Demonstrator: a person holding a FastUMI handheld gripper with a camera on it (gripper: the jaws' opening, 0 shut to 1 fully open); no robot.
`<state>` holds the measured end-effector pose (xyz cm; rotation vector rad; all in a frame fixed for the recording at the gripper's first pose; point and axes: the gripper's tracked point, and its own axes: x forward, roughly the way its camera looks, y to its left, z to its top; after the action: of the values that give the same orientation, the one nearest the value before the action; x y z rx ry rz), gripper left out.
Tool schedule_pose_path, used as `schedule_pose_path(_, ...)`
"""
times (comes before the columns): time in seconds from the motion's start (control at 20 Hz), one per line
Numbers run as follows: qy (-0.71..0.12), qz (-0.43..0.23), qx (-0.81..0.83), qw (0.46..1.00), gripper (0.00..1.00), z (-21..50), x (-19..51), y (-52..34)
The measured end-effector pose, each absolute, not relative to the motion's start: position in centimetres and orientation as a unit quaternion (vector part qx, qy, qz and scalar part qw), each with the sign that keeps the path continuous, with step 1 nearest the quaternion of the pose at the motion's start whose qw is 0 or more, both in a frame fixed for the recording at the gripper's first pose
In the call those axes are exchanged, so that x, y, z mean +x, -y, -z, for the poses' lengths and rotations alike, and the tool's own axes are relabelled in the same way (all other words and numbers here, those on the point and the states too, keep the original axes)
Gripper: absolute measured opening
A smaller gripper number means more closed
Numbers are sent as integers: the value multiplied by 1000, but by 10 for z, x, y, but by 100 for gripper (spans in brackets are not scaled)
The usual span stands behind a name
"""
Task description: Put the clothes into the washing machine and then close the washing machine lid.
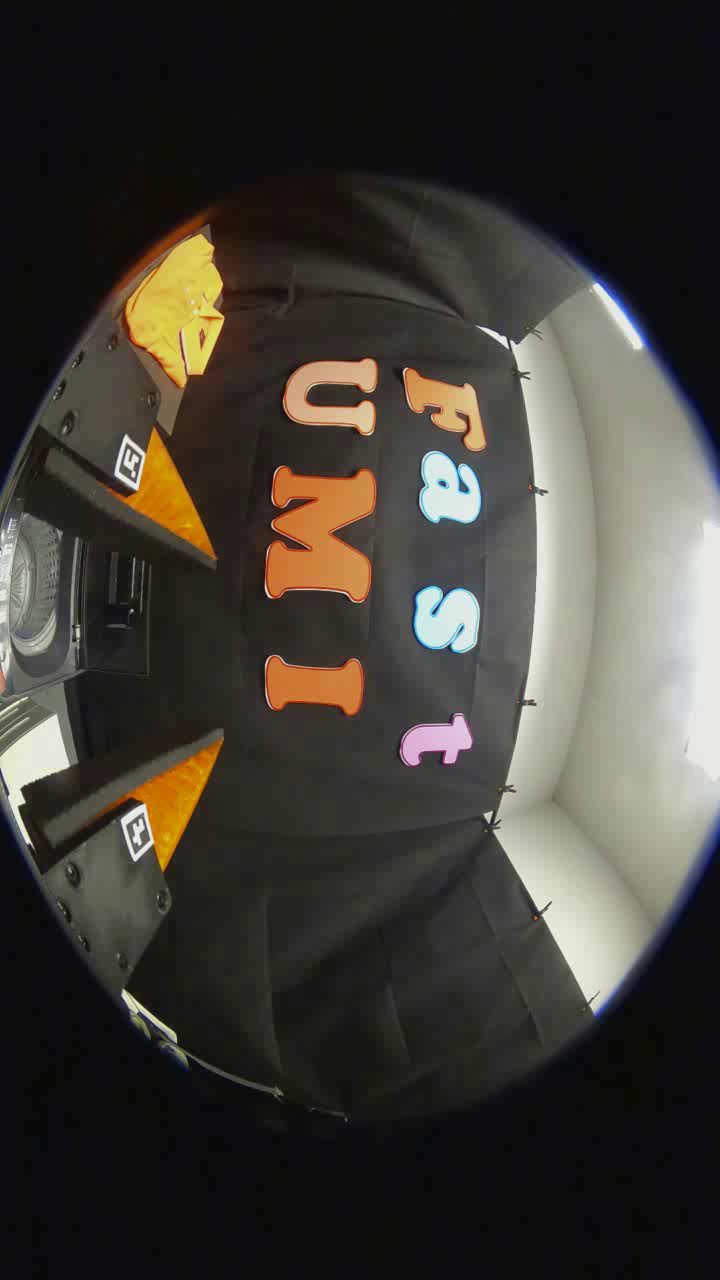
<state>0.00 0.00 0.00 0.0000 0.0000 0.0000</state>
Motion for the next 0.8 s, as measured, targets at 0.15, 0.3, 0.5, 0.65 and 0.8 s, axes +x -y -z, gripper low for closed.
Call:
schedule_pose_path(0.15,3,1,-3,1000,98,-2,0,-1)
schedule_pose_path(0.3,4,3,-4,1000,98,-2,0,-1)
schedule_pose_path(0.5,0,4,-4,1000,98,1,0,-2)
schedule_pose_path(0.65,-1,4,-7,1000,98,1,0,-4)
schedule_pose_path(0.8,-4,7,0,1000,98,6,2,-5)
